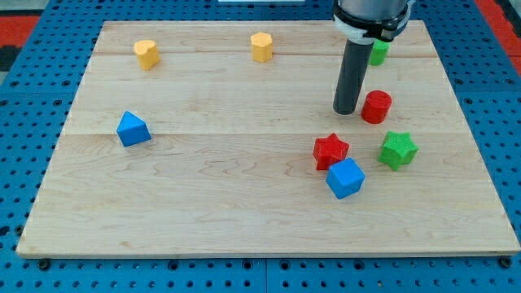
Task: Push the green star into the blue cube
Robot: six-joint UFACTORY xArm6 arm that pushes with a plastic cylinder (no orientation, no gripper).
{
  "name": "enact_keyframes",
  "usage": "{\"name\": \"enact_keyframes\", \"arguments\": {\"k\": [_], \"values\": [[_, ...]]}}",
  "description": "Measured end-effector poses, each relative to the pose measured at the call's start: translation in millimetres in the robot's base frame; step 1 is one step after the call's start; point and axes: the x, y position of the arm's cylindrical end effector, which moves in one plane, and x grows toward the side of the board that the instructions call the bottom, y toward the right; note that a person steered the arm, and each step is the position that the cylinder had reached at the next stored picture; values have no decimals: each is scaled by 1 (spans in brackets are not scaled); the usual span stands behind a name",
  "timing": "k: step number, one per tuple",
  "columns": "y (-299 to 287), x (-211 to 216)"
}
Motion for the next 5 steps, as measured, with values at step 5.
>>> {"name": "enact_keyframes", "arguments": {"k": [5], "values": [[56, -28]]}}
